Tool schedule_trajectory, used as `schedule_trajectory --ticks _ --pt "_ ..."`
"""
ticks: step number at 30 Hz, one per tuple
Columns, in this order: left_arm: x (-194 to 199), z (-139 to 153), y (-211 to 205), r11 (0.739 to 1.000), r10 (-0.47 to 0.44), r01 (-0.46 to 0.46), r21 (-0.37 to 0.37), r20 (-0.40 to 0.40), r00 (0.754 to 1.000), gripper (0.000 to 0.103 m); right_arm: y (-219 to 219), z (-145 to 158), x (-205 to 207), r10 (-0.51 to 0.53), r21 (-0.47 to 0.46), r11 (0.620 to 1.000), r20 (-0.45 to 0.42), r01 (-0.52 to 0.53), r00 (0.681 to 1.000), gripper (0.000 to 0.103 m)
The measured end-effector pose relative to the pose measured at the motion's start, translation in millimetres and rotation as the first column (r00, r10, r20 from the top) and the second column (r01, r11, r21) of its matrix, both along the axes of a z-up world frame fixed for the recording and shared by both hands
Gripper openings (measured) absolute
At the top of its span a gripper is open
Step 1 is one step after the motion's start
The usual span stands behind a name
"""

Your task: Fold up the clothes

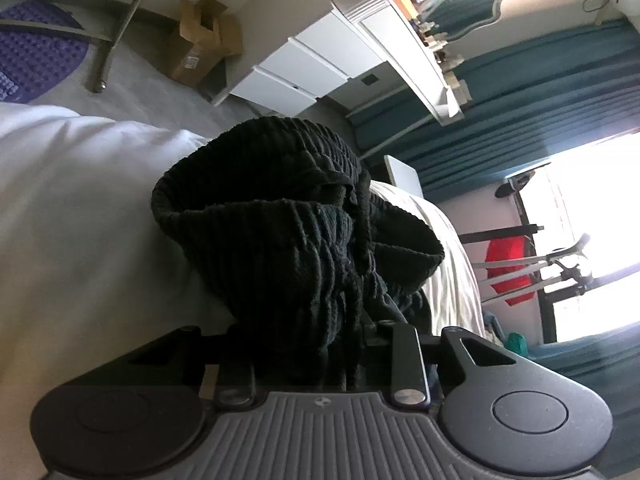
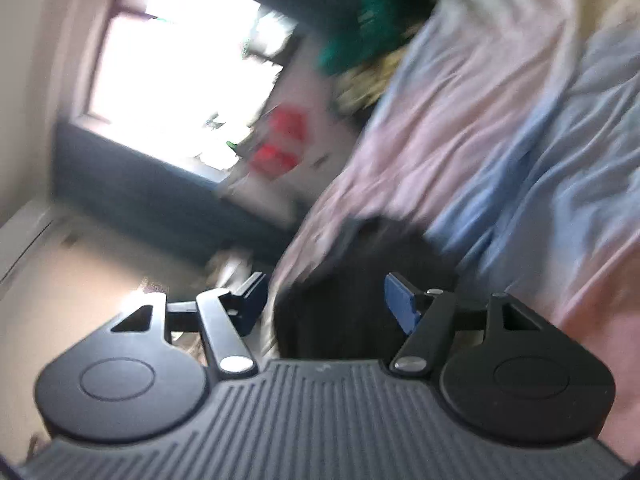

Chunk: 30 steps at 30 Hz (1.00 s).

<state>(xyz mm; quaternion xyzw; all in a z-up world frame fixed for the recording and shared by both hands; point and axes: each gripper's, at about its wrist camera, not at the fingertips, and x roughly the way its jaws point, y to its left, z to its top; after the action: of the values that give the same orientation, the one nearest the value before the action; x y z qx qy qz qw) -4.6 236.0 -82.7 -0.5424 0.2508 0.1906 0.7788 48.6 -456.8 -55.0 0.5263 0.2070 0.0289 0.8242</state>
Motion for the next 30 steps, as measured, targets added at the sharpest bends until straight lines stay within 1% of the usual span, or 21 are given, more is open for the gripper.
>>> schedule_trajectory --ticks 1,3,5,6,7,9,11,13,14,15,16,18,20,22,23,24,25,26,27,28,30 --pt "-0.5 0.4 -3.0 1.000 0.006 -0.006 0.007 -0.004 1.000 0.034 -6.8 -1.9 15.0 -0.012 -0.012 1.000 -0.033 0.012 0.999 0.068" --pt "2.7 0.7 -7.1 1.000 0.020 -0.020 0.024 -0.013 1.000 0.035 -12.1 -3.6 51.9 0.000 -0.020 1.000 -0.105 -0.002 0.994 0.068" --pt "8.6 0.5 -12.0 0.997 0.036 -0.035 0.062 -0.018 0.999 0.036 -3.3 0.7 90.2 0.032 -0.045 0.998 -0.125 -0.037 0.992 0.069" --pt "11.2 0.7 -14.8 0.996 0.042 -0.040 0.086 -0.020 0.999 0.036 6.4 5.0 116.8 0.062 -0.096 0.993 -0.133 -0.075 0.989 0.077" --pt "13.3 1.1 -18.5 0.992 0.043 -0.041 0.115 -0.022 0.999 0.036 19.4 8.2 141.9 0.089 -0.158 0.981 -0.156 -0.114 0.984 0.080" --pt "16.5 0.6 -25.7 0.985 0.050 -0.045 0.167 -0.025 0.998 0.037 56.0 11.0 202.8 0.145 -0.304 0.927 -0.245 -0.218 0.959 0.080" --pt "21.1 0.5 -30.9 0.979 0.061 -0.055 0.196 -0.023 0.998 0.038 90.4 4.2 252.7 0.154 -0.399 0.871 -0.330 -0.286 0.931 0.079" --pt "25.7 -0.1 -34.0 0.975 0.064 -0.059 0.215 -0.017 0.998 0.039 119.7 -7.5 296.3 0.144 -0.459 0.823 -0.402 -0.335 0.904 0.079" --pt "26.7 -1.1 -34.4 0.973 0.063 -0.058 0.222 -0.013 0.998 0.039 134.6 -10.8 309.9 0.145 -0.469 0.811 -0.416 -0.349 0.898 0.080" --pt "27.3 -2.4 -34.7 0.973 0.061 -0.058 0.225 -0.009 0.998 0.040 148.8 -13.7 322.3 0.166 -0.478 0.797 -0.413 -0.368 0.896 0.079" --pt "28.4 -3.9 -35.2 0.973 0.060 -0.058 0.222 -0.004 0.998 0.041 161.3 -16.7 332.2 0.190 -0.502 0.770 -0.409 -0.394 0.893 0.078" --pt "30.5 -5.8 -35.4 0.975 0.058 -0.058 0.216 0.005 0.998 0.043 187.8 -21.6 348.6 0.199 -0.583 0.682 -0.433 -0.442 0.879 0.079" --pt "32.1 -7.8 -36.3 0.973 0.054 -0.057 0.226 0.020 0.998 0.046 203.5 -32.5 360.9 0.119 -0.651 0.605 -0.494 -0.458 0.861 0.078" --pt "34.1 -10.6 -35.9 0.972 0.045 -0.051 0.228 0.030 0.999 0.047 208.2 -45.9 371.9 0.007 -0.702 0.563 -0.524 -0.436 0.852 0.078" --pt "34.5 -12.0 -34.7 0.974 0.041 -0.049 0.222 0.038 0.998 0.047 205.5 -50.8 372.3 -0.045 -0.725 0.551 -0.521 -0.414 0.852 0.078" --pt "33.9 -13.9 -32.1 0.977 0.039 -0.048 0.208 0.051 0.998 0.047 201.9 -55.9 372.0 -0.071 -0.729 0.553 -0.523 -0.403 0.849 0.078" --pt "33.2 -16.1 -29.4 0.980 0.037 -0.048 0.192 0.060 0.997 0.047 197.6 -61.6 372.0 -0.070 -0.718 0.569 -0.529 -0.401 0.846 0.078" --pt "33.2 -18.1 -26.9 0.983 0.035 -0.047 0.178 0.066 0.997 0.047 193.6 -66.3 371.0 -0.069 -0.708 0.584 -0.531 -0.397 0.845 0.075" --pt "33.1 -19.5 -25.3 0.984 0.034 -0.045 0.170 0.069 0.997 0.047 191.0 -67.6 367.7 -0.066 -0.703 0.594 -0.528 -0.392 0.847 0.062" --pt "32.9 -20.3 -24.9 0.984 0.033 -0.044 0.170 0.071 0.997 0.047 189.6 -67.2 363.9 -0.064 -0.700 0.598 -0.528 -0.391 0.847 0.054" --pt "32.3 -21.5 -24.3 0.984 0.032 -0.044 0.173 0.073 0.997 0.047 187.5 -61.8 355.9 -0.067 -0.688 0.622 -0.522 -0.374 0.850 0.016"
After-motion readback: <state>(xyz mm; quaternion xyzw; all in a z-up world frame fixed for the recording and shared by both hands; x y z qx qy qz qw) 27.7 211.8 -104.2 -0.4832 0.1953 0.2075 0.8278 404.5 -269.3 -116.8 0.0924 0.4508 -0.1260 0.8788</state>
